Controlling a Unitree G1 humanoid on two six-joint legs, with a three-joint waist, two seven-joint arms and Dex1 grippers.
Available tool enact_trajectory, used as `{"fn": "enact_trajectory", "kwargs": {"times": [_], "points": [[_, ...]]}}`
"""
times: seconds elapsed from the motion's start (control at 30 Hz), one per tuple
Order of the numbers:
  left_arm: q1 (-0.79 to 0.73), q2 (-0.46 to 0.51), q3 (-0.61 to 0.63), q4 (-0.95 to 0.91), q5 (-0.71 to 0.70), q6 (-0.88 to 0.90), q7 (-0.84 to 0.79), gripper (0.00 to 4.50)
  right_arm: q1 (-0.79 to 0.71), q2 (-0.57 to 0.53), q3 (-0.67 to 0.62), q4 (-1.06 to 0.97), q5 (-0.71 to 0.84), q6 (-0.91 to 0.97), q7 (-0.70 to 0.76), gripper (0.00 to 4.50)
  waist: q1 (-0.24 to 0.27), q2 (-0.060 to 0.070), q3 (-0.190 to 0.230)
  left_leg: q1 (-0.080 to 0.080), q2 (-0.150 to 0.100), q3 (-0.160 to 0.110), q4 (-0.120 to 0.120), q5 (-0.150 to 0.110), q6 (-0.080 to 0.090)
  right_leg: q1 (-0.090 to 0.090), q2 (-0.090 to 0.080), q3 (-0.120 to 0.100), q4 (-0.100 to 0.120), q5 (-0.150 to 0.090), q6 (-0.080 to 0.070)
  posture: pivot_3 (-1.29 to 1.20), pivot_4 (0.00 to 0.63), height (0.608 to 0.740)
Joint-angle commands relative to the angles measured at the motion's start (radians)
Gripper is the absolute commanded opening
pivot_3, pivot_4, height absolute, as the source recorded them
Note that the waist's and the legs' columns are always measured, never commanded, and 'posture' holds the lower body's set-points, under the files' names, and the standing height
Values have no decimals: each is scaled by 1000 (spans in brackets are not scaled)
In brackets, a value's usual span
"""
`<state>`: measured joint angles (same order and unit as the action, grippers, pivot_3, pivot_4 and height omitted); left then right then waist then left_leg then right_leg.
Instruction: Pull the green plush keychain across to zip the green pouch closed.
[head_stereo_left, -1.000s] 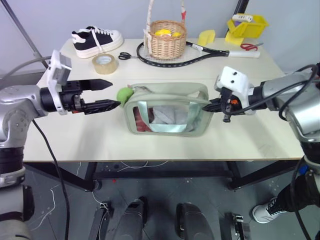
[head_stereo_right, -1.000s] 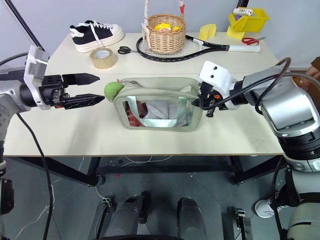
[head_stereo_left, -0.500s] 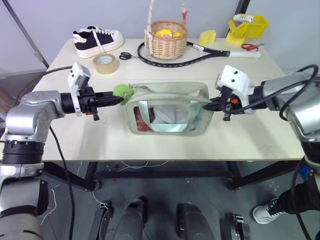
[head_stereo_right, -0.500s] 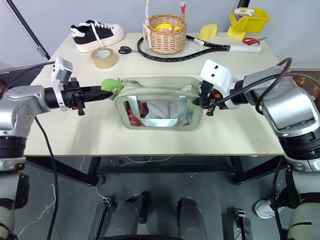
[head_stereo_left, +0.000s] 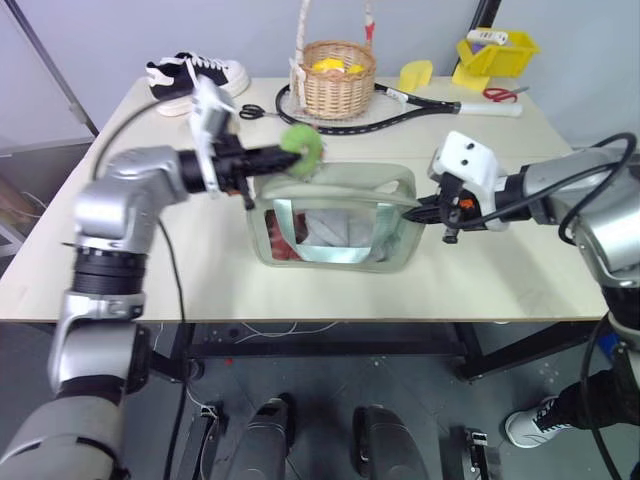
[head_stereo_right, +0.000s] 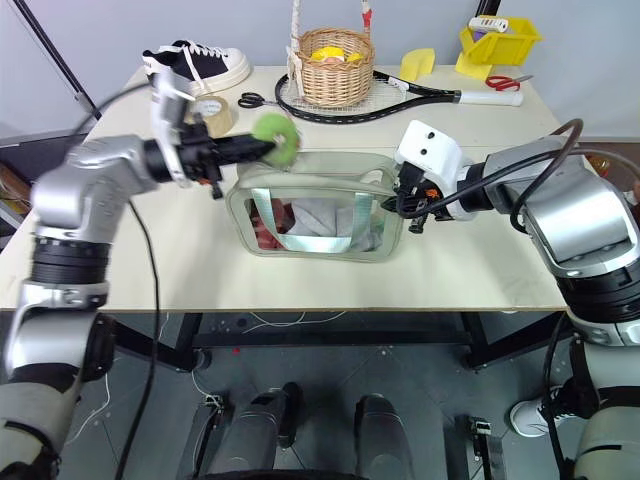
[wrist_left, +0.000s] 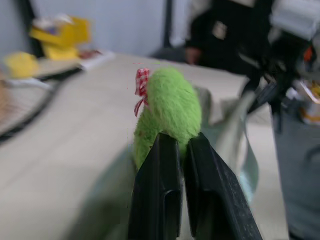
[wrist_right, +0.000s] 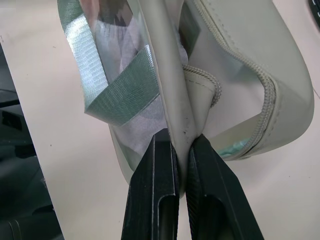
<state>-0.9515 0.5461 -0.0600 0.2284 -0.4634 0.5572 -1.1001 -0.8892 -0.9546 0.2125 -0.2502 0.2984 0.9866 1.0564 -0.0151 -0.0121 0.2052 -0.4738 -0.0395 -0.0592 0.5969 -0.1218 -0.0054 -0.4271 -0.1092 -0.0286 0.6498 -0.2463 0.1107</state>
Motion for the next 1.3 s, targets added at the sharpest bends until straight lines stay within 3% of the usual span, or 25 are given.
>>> {"fn": "enact_trajectory", "kwargs": {"times": [0.03, 0.17, 0.2, 0.43, 0.53, 0.77, 0.87, 1.0, 1.1, 1.17, 1.3], "points": [[-8, 31, -13, -31, 22, -26, -54, 2044, -31, -6, -35, -20, 3, -9, -12, 0, -3, 0, 0, 0, 0, 0, 0, 0, 0, 0, 0, 0, 0, 0, 0, 0, 150, 724], [2, 60, 13, -45, 39, -53, -51, 4171, -27, -6, -38, -21, 5, -8, -15, 0, 0, 0, 0, 0, 2, -1, 0, 0, 0, 0, 1, 0, 0, 0, 0, 0, 150, 724], [10, 81, 32, -53, 23, -41, -65, 4456, -25, -6, -38, -21, 5, -8, -17, 0, 0, 0, 0, 0, 2, -1, 0, 0, 0, 0, 1, 0, 0, 0, 0, 0, 150, 724], [143, 255, 74, -130, 8, -15, -154, 4456, -15, -8, -45, -24, 11, -10, -23, 0, -2, 0, 0, 0, 2, -1, -1, 0, 0, -1, 1, 0, 0, 0, -1, 0, 150, 724], [199, 262, 60, -137, 39, -58, -142, 3606, -17, -5, -44, -18, 11, -15, -25, 0, 5, 0, 0, 0, 2, -1, -1, 0, 0, -1, 0, 0, 0, -1, -1, 0, 150, 724], [217, 205, 42, -149, 52, -68, -99, 186, -27, 1, -39, -6, 9, -18, -26, 0, 3, 0, 0, -1, 2, 0, 0, 0, 0, -1, 0, 0, -1, -1, -4, 0, 150, 724], [216, 192, 41, -146, 69, -77, -77, 86, -24, -3, -44, -10, 21, -18, -13, 0, 3, 0, 0, -1, 2, 0, 0, 0, 0, -1, 0, 0, -1, 0, -1, 0, 150, 724], [216, 185, 41, -145, 88, -75, -45, 0, -10, -33, -128, -51, 129, -3, 72, 1538, 5, 0, 0, -1, 1, 0, 0, 0, 0, -1, 0, 0, -1, 0, -1, 0, 150, 724], [211, 176, 43, -148, 86, -73, -33, 0, -85, 26, -199, -17, 174, -11, 31, 3092, 4, 0, 0, -1, 1, 0, 0, 0, 0, -1, -1, 0, -1, 0, -1, 0, 150, 724], [214, 168, 41, -155, 85, -68, -26, 0, -131, 94, -169, -15, 170, -28, -5, 4061, 1, 0, 0, 0, 2, -1, 0, 0, 0, 0, 0, 0, -1, 0, -1, 0, 150, 724], [216, 152, 37, -180, 78, -49, -13, 0, -221, 265, -41, 82, 79, -70, -104, 4061, -4, 0, 0, 3, 2, -1, -1, 0, 0, 1, 1, 1, 0, 0, -2, 0, 150, 724]]}}
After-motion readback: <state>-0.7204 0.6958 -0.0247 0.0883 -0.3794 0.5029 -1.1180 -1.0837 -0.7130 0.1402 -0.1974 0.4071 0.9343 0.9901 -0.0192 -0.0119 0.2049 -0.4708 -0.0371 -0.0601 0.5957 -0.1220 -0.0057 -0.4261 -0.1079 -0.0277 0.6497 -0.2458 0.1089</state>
